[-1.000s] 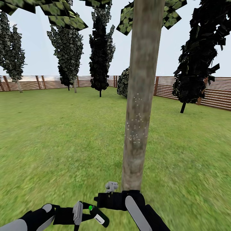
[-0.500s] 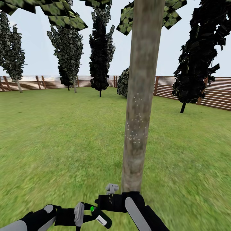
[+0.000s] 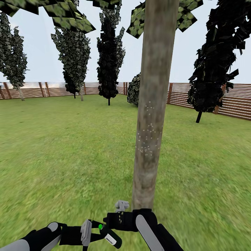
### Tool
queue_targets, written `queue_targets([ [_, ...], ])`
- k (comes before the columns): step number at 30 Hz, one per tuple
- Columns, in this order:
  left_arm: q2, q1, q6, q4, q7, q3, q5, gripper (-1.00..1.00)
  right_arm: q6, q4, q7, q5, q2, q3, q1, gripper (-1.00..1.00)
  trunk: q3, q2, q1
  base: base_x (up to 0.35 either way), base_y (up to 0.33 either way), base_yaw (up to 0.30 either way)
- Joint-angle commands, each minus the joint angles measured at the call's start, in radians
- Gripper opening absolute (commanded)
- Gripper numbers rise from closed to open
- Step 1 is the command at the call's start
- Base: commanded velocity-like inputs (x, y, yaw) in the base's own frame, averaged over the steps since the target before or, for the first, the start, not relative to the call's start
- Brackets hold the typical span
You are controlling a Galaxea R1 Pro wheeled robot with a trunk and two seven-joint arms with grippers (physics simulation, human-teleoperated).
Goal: In the garden, pick up the pesticide atomizer on the floor and spray pesticide onto both trees until each tree trunk is fully covered.
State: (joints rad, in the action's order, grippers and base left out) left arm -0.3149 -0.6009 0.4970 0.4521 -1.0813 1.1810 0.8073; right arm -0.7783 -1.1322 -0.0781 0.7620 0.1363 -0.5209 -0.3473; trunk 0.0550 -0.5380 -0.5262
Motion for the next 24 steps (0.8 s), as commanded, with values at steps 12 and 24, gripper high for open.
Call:
queue_targets([
  [12, -0.002, -0.002, 0.003, 0.015, -0.002, 0.008, 0.01, -1.0, -0.004, 0.02, -0.006, -0.008, 0.008, 0.001, -0.001, -1.0, 0.002, -0.002, -0.001, 0.0, 0.0, 0.0],
  [24, -0.002, -0.002, 0.003, 0.016, -0.003, 0.008, 0.01, -1.0, -0.003, 0.032, -0.006, -0.009, 0.013, 0.001, -0.001, -1.0, 0.002, -0.002, -0.001, 0.0, 0.0, 0.0],
])
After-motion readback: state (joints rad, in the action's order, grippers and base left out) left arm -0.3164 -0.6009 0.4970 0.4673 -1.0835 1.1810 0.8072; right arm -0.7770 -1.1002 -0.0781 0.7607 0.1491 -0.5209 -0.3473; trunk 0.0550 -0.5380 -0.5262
